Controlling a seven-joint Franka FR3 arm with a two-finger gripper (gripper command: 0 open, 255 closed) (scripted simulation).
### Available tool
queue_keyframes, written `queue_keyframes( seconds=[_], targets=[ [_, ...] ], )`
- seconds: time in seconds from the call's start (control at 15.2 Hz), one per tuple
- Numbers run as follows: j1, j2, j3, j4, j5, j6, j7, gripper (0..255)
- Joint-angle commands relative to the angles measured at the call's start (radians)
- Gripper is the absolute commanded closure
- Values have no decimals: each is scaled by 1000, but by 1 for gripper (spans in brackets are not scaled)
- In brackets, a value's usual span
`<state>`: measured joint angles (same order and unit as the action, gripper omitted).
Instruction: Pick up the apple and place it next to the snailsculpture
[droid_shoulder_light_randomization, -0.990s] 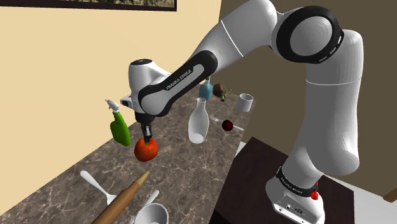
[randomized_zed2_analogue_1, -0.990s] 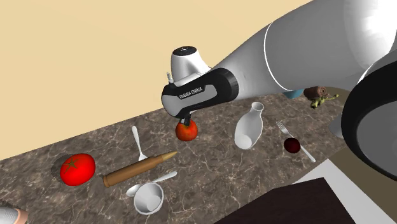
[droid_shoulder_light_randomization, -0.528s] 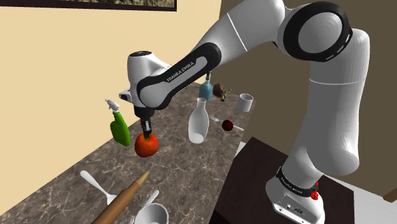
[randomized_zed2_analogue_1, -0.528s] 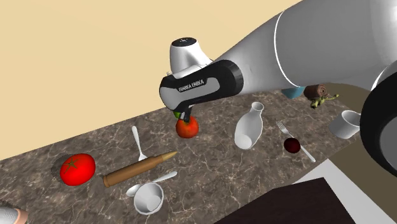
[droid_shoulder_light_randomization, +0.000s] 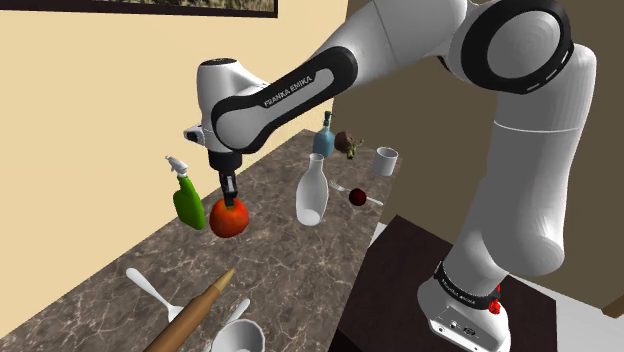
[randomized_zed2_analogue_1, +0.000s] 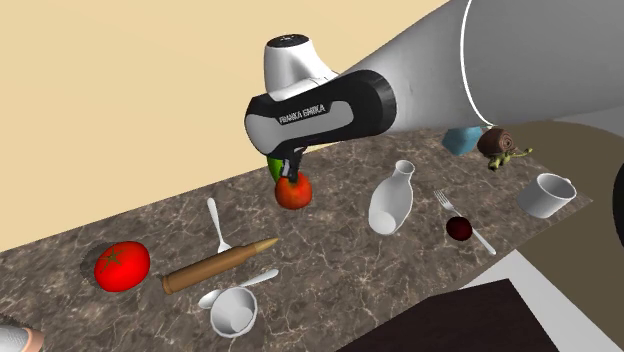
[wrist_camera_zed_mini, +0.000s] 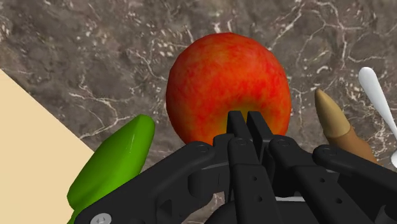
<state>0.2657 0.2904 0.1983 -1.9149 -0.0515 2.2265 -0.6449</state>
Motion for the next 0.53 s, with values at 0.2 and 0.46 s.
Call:
queue_keyframes(
  seconds=[0.2, 0.46],
  targets=[
    [-2, -31, 3, 32, 8, -62, -5, 255],
    [-4, -53, 5, 58, 14, -110, -8, 255]
  ],
)
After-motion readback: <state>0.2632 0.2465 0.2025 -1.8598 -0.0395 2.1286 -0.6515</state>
